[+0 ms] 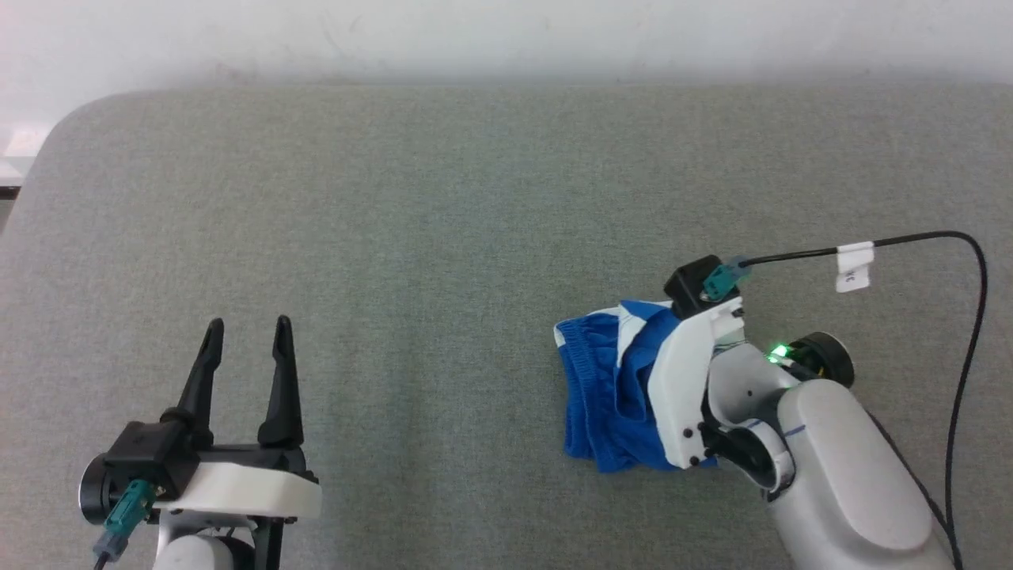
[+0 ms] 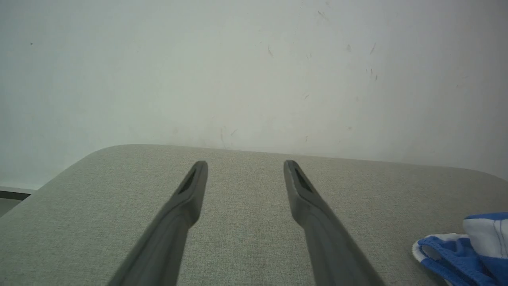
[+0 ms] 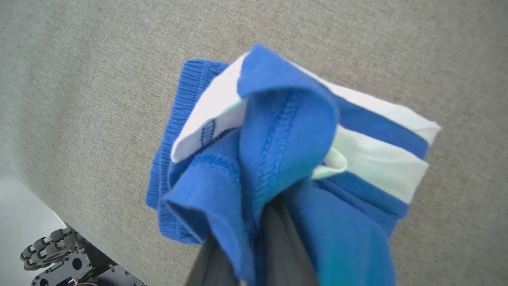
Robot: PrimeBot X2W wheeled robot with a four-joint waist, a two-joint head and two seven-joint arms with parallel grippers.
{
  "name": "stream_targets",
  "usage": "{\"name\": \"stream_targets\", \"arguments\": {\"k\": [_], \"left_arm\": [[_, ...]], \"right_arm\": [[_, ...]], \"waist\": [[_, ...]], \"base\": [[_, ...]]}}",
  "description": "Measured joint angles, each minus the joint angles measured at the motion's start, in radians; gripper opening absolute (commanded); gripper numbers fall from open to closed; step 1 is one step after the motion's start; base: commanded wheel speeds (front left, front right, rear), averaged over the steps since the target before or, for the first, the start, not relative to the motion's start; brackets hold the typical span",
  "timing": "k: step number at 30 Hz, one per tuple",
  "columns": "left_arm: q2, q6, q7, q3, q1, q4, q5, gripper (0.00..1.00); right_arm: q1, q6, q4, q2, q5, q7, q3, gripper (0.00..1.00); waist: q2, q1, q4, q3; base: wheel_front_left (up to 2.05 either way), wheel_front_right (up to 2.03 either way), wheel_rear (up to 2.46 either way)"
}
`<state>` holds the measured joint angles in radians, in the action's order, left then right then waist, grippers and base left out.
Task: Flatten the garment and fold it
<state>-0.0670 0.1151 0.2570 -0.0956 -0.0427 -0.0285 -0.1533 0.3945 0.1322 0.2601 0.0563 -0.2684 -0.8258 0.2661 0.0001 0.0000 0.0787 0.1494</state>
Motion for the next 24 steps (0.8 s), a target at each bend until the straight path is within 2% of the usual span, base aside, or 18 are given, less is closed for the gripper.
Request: {"name": "stream_targets", "arguments": {"k": [1,2,3,4,11,18,21,24], "left_arm": [[0.000,0.000,0.000,0.000,0.000,-0.001,-0.002,1.00],[0.000,0.000,0.000,0.001,0.000,-0.003,-0.004,1.00],[0.001,0.000,0.000,0.001,0.000,-0.004,-0.006,1.00],[0.001,0.000,0.000,0.001,0.000,-0.005,-0.008,1.00],[0.002,0.007,0.000,-0.003,0.000,-0.006,-0.015,1.00],[0.001,0.007,0.000,-0.012,0.001,-0.006,-0.014,1.00],[0.001,0.007,0.000,-0.012,0.001,-0.005,-0.014,1.00],[0.001,0.008,0.000,-0.010,0.001,-0.004,-0.014,1.00]], "right_arm": [[0.007,0.000,0.021,0.000,-0.007,0.010,0.014,0.00],[0.013,-0.001,0.040,0.000,-0.007,0.018,0.029,0.05],[0.017,-0.001,0.056,-0.001,-0.010,0.027,0.043,0.39],[0.021,-0.001,0.071,-0.001,-0.013,0.037,0.057,1.00],[0.058,-0.001,0.094,-0.003,-0.033,0.068,0.140,1.00],[0.095,-0.001,-0.047,-0.005,-0.131,0.117,0.211,1.00],[0.095,-0.001,-0.103,-0.007,-0.115,0.123,0.185,1.00],[0.088,-0.001,-0.151,-0.007,-0.051,0.123,0.100,1.00]], "waist": [[0.0000,0.0000,0.004,0.002],[0.0000,0.0000,0.007,0.003],[0.0000,0.0000,0.011,0.004],[0.0000,0.0000,0.014,0.005],[0.0000,-0.0001,0.014,-0.003],[0.0000,0.0000,-0.018,-0.017],[0.0000,0.0000,-0.037,-0.023],[0.0000,0.0000,-0.056,-0.028]], "base": [[0.00,0.00,0.00],[0.00,0.00,0.00],[0.00,0.00,0.00],[0.00,0.00,0.00],[0.00,0.00,0.00],[0.00,0.00,0.00],[0.00,0.00,0.00],[0.00,0.00,0.00]]}}
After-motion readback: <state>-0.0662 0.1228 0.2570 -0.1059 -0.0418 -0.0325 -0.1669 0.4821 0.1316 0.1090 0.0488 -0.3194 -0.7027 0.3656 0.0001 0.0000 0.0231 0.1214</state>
